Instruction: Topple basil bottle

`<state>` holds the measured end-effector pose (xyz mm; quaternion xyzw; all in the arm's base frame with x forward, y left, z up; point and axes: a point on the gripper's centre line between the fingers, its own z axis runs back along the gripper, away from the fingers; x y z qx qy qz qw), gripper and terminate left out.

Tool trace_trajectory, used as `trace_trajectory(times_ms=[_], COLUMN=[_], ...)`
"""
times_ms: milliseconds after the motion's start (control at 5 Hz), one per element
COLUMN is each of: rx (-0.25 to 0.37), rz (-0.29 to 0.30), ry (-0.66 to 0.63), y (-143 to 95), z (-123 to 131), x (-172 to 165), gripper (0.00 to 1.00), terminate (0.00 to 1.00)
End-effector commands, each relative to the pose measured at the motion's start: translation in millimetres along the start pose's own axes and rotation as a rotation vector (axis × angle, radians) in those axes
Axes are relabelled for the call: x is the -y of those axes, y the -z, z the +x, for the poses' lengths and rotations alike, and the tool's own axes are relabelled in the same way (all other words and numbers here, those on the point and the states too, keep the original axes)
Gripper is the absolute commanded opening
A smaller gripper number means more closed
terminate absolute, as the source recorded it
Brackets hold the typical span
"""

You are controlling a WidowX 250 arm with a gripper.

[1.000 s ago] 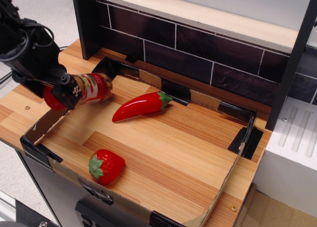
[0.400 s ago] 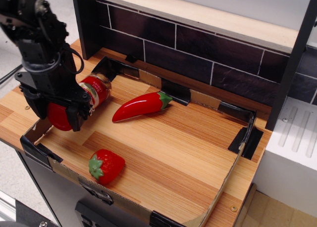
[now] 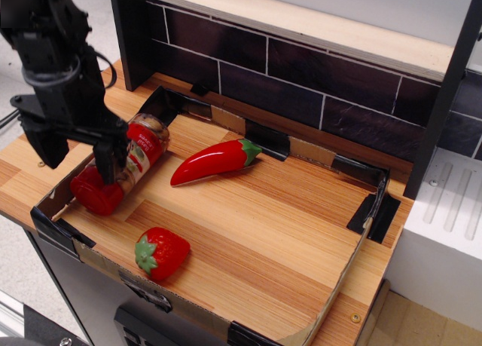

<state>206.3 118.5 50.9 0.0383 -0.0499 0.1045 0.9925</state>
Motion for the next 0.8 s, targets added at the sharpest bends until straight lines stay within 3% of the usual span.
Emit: trace_trajectory(times_ms=[0, 400, 600], rx=[0.085, 0.092, 0.092], rz=[-0.025, -0.029, -0.029], ry=[0.008, 0.043, 0.043], y=[-36, -43, -43], z=[16, 23, 23], x=[4, 16, 16], gripper=[1.00, 1.00, 1.00], terminate=[0.00, 0.00, 1.00])
